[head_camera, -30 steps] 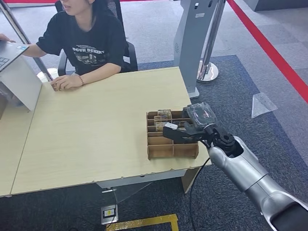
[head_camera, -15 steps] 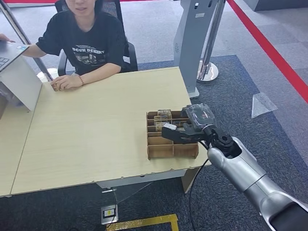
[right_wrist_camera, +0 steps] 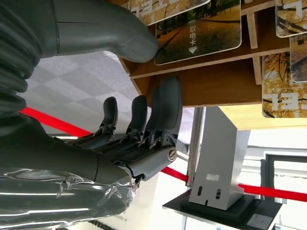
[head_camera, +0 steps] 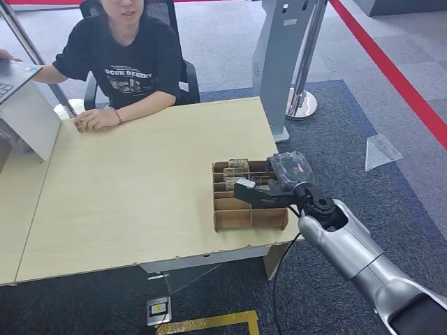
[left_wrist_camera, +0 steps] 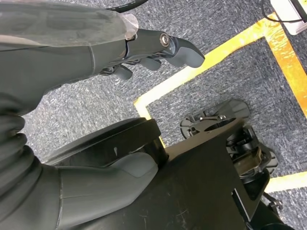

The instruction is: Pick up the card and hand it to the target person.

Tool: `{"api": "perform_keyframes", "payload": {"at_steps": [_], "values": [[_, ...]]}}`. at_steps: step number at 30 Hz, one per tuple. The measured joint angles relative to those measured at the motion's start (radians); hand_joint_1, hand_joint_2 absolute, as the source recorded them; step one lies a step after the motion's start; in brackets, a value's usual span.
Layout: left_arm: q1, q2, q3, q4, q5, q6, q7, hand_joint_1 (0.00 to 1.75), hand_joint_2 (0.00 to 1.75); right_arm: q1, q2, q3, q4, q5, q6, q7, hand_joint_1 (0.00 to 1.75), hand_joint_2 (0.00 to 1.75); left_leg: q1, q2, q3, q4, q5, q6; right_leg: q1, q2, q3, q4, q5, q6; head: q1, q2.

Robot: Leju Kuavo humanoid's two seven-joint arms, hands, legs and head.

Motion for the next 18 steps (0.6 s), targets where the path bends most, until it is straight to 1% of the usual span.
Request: {"api": "perform_keyframes", "payload": {"at_steps": [3,6,12,16,18], "values": [[0.0,-0.001,0.0,0.0,0.0,-0.001,0.002,0.0,1.75,0.0,0.004,0.002,0.003,0.002,0.002,0.008,1.0,1.75,0.0,0.0,0.0,0.0,0.0,0.0,0.0,0.0,0.0,0.0,0.0,0.0,0.0,0.0],[0.0,-0.002,0.0,0.0,0.0,-0.001,0.006,0.0,1.75,0.0,0.007,0.004,0.007,0.002,0.002,0.009,1.08,1.75,0.0,0.0,0.0,0.0,0.0,0.0,0.0,0.0,0.0,0.0,0.0,0.0,0.0,0.0],[0.0,-0.005,0.0,0.0,0.0,0.0,0.006,0.0,1.75,-0.001,0.013,0.004,0.012,0.007,0.006,0.01,1.02,1.75,0.0,0.0,0.0,0.0,0.0,0.0,0.0,0.0,0.0,0.0,0.0,0.0,0.0,0.0],[0.0,-0.007,0.0,0.0,-0.001,-0.001,0.006,0.0,1.75,-0.001,0.015,0.004,0.015,0.008,0.007,0.011,1.08,1.75,0.0,0.0,0.0,0.0,0.0,0.0,0.0,0.0,0.0,0.0,0.0,0.0,0.0,0.0],[-0.001,-0.008,0.0,0.0,-0.001,-0.002,0.006,0.0,1.75,-0.001,0.015,0.004,0.015,0.01,0.007,0.012,1.06,1.75,0.0,0.0,0.0,0.0,0.0,0.0,0.0,0.0,0.0,0.0,0.0,0.0,0.0,0.0]]}}
